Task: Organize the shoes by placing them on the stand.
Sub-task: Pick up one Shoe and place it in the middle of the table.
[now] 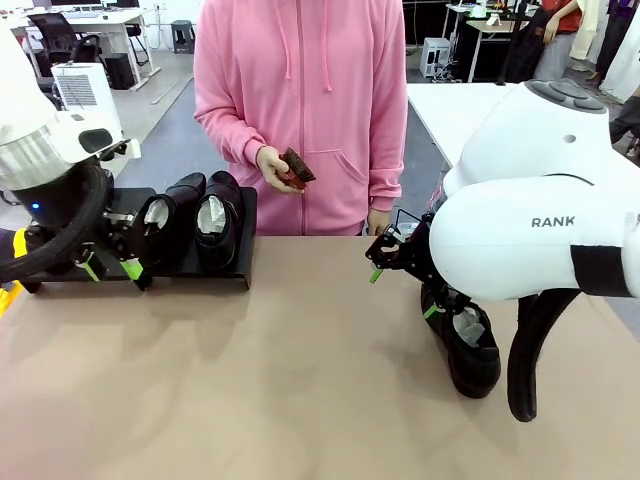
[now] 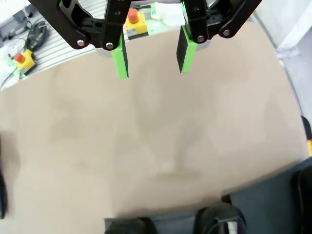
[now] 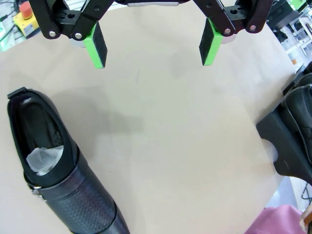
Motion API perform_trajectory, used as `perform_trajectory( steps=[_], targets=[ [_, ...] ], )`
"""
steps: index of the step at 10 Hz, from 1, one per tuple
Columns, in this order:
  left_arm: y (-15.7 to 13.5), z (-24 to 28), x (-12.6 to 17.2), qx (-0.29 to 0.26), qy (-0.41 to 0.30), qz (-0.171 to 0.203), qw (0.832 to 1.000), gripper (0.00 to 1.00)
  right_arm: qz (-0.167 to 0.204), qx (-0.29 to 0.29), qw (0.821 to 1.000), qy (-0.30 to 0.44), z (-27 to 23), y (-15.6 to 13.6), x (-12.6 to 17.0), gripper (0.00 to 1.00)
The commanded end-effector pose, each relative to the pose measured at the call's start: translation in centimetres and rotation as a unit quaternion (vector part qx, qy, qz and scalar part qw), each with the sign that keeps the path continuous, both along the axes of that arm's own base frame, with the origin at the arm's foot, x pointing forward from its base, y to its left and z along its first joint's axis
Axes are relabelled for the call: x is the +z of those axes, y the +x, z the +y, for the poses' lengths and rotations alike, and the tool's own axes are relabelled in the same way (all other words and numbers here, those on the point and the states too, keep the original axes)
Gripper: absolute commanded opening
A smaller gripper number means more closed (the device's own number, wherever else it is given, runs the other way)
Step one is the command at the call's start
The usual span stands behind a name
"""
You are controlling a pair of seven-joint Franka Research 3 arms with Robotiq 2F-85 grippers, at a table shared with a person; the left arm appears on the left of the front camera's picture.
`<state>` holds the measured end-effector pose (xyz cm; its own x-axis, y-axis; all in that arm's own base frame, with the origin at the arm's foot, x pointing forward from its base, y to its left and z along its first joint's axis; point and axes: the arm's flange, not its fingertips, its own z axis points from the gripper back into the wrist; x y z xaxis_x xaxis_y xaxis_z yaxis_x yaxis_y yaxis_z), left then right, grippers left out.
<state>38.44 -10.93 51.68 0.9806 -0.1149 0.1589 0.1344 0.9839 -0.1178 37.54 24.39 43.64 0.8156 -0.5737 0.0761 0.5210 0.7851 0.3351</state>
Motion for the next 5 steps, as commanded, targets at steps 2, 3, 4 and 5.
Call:
perform_trajectory(
  steps=[2, 3, 4, 5],
  targets=[
    [-0.6, -1.7, 0.0, -0.034, 0.005, 0.001, 0.999, 0.54, -0.074, 0.083, 0.990, -0.082, -1.9, 1.0, 0.4, 1.00],
    [-0.6, -1.7, 0.0, -0.034, 0.005, 0.001, 0.999, 0.54, -0.082, 0.118, 0.984, -0.108, -3.2, 1.5, 0.5, 1.00],
    [-0.6, -1.7, 0.0, -0.034, 0.005, 0.001, 0.999, 0.54, -0.066, 0.167, 0.975, -0.132, -4.1, 2.0, -0.1, 1.00],
    [-0.6, -1.7, 0.0, -0.034, 0.005, 0.001, 0.999, 0.54, -0.058, 0.205, 0.969, -0.125, -4.3, 2.6, -1.1, 1.00]
  ],
)
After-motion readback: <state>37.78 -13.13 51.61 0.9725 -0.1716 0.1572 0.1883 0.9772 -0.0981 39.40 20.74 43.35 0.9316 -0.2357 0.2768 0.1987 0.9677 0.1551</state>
